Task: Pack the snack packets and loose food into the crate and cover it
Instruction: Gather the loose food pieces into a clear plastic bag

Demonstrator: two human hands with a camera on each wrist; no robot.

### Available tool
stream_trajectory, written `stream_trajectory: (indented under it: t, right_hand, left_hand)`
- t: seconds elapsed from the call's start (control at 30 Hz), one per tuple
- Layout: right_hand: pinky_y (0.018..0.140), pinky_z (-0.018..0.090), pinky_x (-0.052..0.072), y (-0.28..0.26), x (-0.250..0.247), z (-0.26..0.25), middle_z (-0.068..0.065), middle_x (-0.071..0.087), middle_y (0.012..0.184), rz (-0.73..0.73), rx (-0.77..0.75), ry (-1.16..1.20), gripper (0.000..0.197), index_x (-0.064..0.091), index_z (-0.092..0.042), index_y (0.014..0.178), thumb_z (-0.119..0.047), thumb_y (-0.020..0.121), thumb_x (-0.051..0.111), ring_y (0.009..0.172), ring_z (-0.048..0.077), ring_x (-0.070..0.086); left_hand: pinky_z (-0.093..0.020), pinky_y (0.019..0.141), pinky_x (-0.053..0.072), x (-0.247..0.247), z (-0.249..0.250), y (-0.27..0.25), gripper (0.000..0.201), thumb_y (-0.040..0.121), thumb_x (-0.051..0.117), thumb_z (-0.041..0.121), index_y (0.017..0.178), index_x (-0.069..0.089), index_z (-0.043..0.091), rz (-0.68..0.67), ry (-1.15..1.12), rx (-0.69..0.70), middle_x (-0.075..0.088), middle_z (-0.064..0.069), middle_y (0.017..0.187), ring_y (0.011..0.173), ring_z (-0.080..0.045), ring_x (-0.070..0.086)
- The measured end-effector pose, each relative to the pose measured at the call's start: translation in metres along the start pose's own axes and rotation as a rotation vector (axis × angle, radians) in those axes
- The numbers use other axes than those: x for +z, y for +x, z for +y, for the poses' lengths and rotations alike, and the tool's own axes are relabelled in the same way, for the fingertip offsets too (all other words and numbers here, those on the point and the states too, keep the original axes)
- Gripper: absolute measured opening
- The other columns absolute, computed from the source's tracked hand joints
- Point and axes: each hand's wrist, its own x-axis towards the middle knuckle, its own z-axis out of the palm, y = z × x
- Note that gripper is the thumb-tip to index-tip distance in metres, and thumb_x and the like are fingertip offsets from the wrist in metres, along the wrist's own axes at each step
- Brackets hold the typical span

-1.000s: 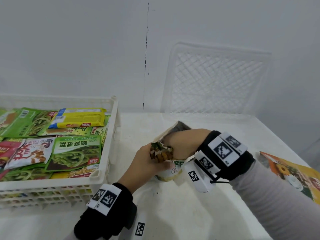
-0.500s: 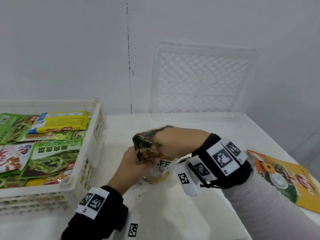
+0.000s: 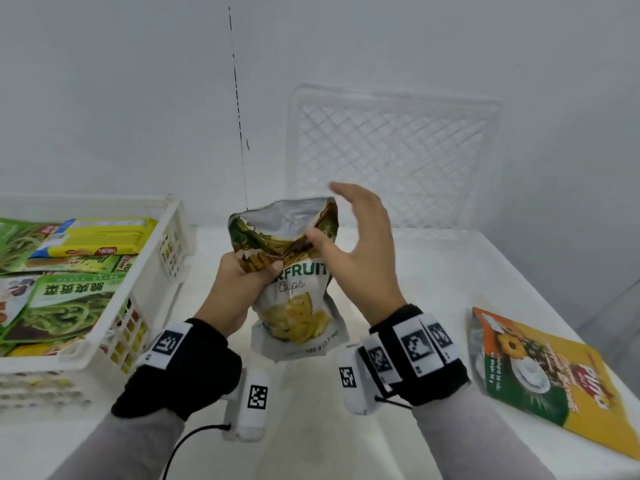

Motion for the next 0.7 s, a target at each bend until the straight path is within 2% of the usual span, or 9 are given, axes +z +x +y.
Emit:
stream_trajectory:
  t: [0.1, 0.13, 0.2, 0.23, 0.3, 0.4, 0.5, 0.57, 0.7]
  right_hand:
    - [0.103, 0.030, 0.035, -0.014, -0.015, 0.031, -0.003, 0.043, 0.142, -0.204, 0.424, 0.245, 0.095, 0.027, -0.032, 0.142, -0.049, 0.065, 0.079, 0.130, 0.011, 0.041]
    - [0.102, 0.035, 0.041, -0.018, -0.018, 0.039, 0.003, 0.049, 0.138, -0.285, 0.539, 0.369, 0.098, 0.027, -0.028, 0.144, -0.044, 0.063, 0.080, 0.127, 0.016, 0.048]
    - [0.092, 0.041, 0.052, -0.025, -0.024, 0.053, 0.011, 0.065, 0.119, -0.369, 0.667, 0.592, 0.076, 0.046, -0.013, 0.133, -0.027, 0.067, 0.081, 0.110, 0.025, 0.063]
    - [0.086, 0.040, 0.055, -0.028, -0.027, 0.058, 0.012, 0.069, 0.111, -0.383, 0.685, 0.666, 0.059, 0.057, -0.009, 0.120, -0.022, 0.067, 0.081, 0.102, 0.027, 0.067]
    - [0.076, 0.032, 0.058, -0.032, -0.032, 0.064, 0.013, 0.072, 0.103, -0.404, 0.699, 0.755, 0.037, 0.067, -0.007, 0.102, -0.016, 0.067, 0.078, 0.095, 0.026, 0.069]
    - [0.068, 0.027, 0.057, -0.036, -0.040, 0.071, 0.010, 0.074, 0.097, -0.442, 0.697, 0.791, 0.019, 0.069, -0.007, 0.096, -0.006, 0.077, 0.071, 0.088, 0.022, 0.071]
    - [0.065, 0.024, 0.056, -0.040, -0.041, 0.077, 0.008, 0.075, 0.091, -0.449, 0.719, 0.795, 0.015, 0.069, -0.009, 0.093, 0.000, 0.083, 0.064, 0.083, 0.018, 0.071]
    - [0.066, 0.027, 0.057, -0.041, -0.043, 0.079, 0.011, 0.074, 0.095, -0.450, 0.742, 0.790, 0.014, 0.070, -0.007, 0.095, -0.002, 0.084, 0.063, 0.085, 0.020, 0.071]
    - [0.072, 0.031, 0.058, -0.036, -0.053, 0.076, 0.008, 0.074, 0.094, -0.447, 0.634, 0.748, 0.011, 0.072, -0.015, 0.089, -0.015, 0.081, 0.066, 0.088, 0.021, 0.071]
  left_hand:
    - [-0.027, 0.068, 0.057, 0.016, -0.003, -0.001, 0.022, 0.077, 0.065, -0.004, 0.097, 0.067, 0.005, -0.006, -0.063, -0.026, 0.074, -0.006, 0.092, 0.088, -0.021, 0.070]
    - [-0.029, 0.070, 0.057, 0.021, -0.005, -0.002, 0.023, 0.074, 0.067, -0.001, 0.096, 0.068, 0.004, -0.015, -0.082, -0.040, 0.074, -0.009, 0.094, 0.089, -0.024, 0.070]
    - [-0.029, 0.069, 0.057, 0.033, -0.010, -0.007, 0.026, 0.067, 0.070, 0.005, 0.093, 0.069, 0.003, -0.022, -0.113, -0.070, 0.074, -0.011, 0.093, 0.088, -0.024, 0.070]
    - [-0.028, 0.067, 0.057, 0.039, -0.014, -0.010, 0.026, 0.065, 0.071, 0.006, 0.091, 0.070, 0.004, -0.013, -0.127, -0.087, 0.074, -0.011, 0.092, 0.086, -0.023, 0.071]
    - [-0.027, 0.065, 0.056, 0.048, -0.019, -0.014, 0.020, 0.065, 0.072, 0.009, 0.085, 0.073, 0.006, 0.024, -0.157, -0.131, 0.074, -0.011, 0.090, 0.084, -0.023, 0.071]
    - [-0.028, 0.061, 0.057, 0.057, -0.026, -0.017, 0.016, 0.073, 0.071, 0.017, 0.085, 0.073, 0.007, 0.110, -0.186, -0.208, 0.074, -0.011, 0.089, 0.082, -0.023, 0.072]
    - [-0.027, 0.056, 0.056, 0.062, -0.031, -0.020, 0.018, 0.081, 0.068, 0.020, 0.089, 0.070, 0.004, 0.171, -0.194, -0.263, 0.075, -0.010, 0.085, 0.076, -0.021, 0.072]
    - [-0.027, 0.056, 0.056, 0.063, -0.030, -0.022, 0.020, 0.080, 0.069, 0.021, 0.089, 0.070, 0.004, 0.175, -0.171, -0.285, 0.075, -0.010, 0.085, 0.077, -0.021, 0.072]
    - [-0.031, 0.067, 0.058, 0.056, -0.014, -0.024, 0.034, 0.074, 0.070, 0.026, 0.099, 0.069, 0.003, 0.040, -0.144, -0.286, 0.073, -0.014, 0.097, 0.089, -0.026, 0.071]
